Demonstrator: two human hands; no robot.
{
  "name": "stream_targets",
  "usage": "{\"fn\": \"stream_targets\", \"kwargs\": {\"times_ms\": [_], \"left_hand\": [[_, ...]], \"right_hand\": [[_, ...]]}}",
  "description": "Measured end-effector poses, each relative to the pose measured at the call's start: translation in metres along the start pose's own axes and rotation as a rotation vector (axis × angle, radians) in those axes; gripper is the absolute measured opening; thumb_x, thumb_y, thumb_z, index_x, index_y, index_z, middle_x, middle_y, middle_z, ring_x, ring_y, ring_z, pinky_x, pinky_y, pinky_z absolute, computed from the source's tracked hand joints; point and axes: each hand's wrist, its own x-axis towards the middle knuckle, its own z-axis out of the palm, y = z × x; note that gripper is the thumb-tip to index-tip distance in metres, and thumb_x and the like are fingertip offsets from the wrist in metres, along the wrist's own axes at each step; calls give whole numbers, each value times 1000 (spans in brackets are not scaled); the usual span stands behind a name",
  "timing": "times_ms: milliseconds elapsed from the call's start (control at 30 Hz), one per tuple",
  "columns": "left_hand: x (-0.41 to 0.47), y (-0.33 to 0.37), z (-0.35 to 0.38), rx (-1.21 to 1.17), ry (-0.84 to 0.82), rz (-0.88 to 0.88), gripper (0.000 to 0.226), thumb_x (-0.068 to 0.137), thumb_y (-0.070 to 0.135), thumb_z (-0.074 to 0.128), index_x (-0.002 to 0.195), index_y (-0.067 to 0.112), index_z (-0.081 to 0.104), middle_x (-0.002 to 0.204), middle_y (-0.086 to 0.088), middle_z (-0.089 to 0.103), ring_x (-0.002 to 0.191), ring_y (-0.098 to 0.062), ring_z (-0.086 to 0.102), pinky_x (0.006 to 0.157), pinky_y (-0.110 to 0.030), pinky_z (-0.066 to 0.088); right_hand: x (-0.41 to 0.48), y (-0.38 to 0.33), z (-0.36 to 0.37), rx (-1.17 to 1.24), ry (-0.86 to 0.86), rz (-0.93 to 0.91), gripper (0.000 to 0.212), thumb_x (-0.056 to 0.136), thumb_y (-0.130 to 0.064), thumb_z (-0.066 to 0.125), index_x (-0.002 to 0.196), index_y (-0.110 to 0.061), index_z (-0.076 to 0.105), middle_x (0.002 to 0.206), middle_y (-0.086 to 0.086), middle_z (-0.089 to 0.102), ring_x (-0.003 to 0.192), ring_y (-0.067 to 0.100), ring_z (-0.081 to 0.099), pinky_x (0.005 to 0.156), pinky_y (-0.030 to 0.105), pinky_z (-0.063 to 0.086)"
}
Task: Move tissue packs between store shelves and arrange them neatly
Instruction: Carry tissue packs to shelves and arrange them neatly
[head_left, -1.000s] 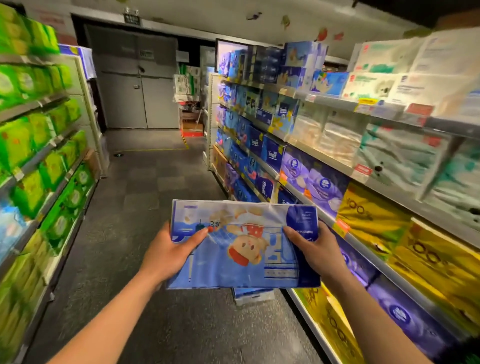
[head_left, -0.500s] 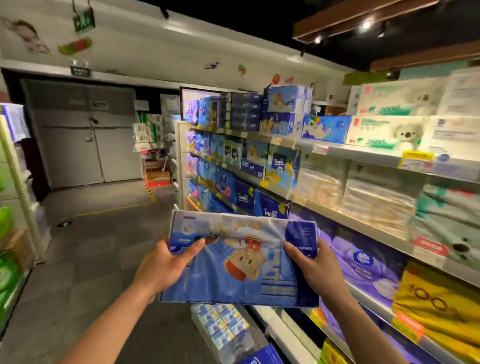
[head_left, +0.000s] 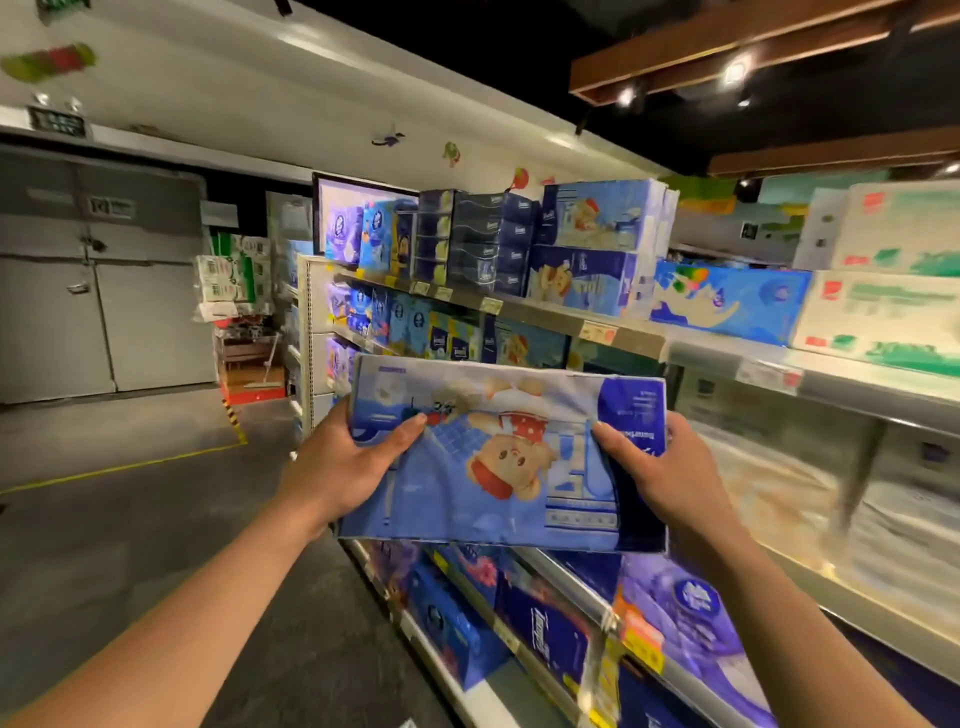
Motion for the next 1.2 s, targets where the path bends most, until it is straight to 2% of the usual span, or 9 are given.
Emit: {"fn": "stream_targets", "kwargs": {"times_ms": [100, 233, 367, 533, 600, 667, 733, 933, 1200], "left_hand": [[82, -23, -1, -6, 9, 65, 91, 52, 97, 59, 116, 31, 66, 108, 14, 71, 101, -6, 67, 92, -39, 54], [191, -65, 2, -53, -25, 115, 61, 72, 67, 65, 120, 30, 57, 108, 16, 67, 99, -7, 64, 92, -39, 53], [287, -100, 7, -123, -150, 208, 71, 69, 65, 65, 126, 25, 55, 111, 16, 64, 100, -1, 60, 83, -24, 43], [400, -111, 9, -103, -367, 258, 91, 55, 85, 66, 125, 29, 53, 114, 17, 58, 101, -6, 57, 92, -37, 45], [437, -105, 16, -139, -433, 297, 75, 63, 77, 71, 122, 33, 57, 115, 19, 61, 102, 2, 59, 93, -29, 47], [468, -94, 26, -209, -488, 357, 39, 78, 54, 75, 109, 37, 60, 99, 29, 66, 86, 19, 59, 80, -8, 47], [497, -80, 39, -249, -520, 404, 34, 78, 47, 74, 108, 37, 62, 96, 29, 69, 87, 15, 63, 80, -13, 52], [570, -55, 90, -310, -453, 431, 64, 74, 54, 79, 123, 17, 61, 113, 8, 66, 93, -5, 61, 69, -18, 45], [629, -29, 135, -395, -390, 453, 53, 68, 42, 89, 112, 22, 65, 108, 8, 68, 90, 1, 64, 72, -18, 51]], "right_hand": [[63, -11, 44, -22, 20, -11, 61, 68, -74, 76, 102, -26, 62, 99, -5, 73, 84, 16, 71, 77, 42, 59], [124, -16, 102, -38, 85, 17, 61, 70, -66, 78, 110, -23, 60, 103, -5, 72, 88, 16, 70, 79, 41, 58], [167, -13, 159, -61, 208, 31, 62, 71, -66, 77, 112, -23, 61, 102, -7, 73, 88, 14, 71, 78, 40, 58], [215, -30, 204, -112, 371, 81, 73, 63, -79, 74, 109, -24, 64, 100, -6, 74, 88, 16, 72, 81, 47, 60], [231, -43, 210, -148, 434, 80, 71, 63, -77, 76, 108, -23, 65, 99, -6, 74, 88, 16, 72, 82, 48, 60], [249, -57, 210, -161, 508, 79, 64, 67, -67, 79, 109, -21, 65, 99, -5, 74, 89, 16, 72, 83, 49, 60], [267, -71, 207, -194, 573, 64, 53, 71, -59, 82, 104, -22, 67, 96, -4, 74, 87, 17, 72, 82, 49, 61], [322, -89, 194, -209, 639, 6, 45, 75, -48, 84, 103, -15, 71, 96, -2, 76, 89, 14, 74, 76, 36, 63], [404, -76, 177, -269, 608, -82, 36, 84, -43, 77, 108, -22, 59, 96, -16, 67, 83, 3, 68, 63, 14, 54]]}}
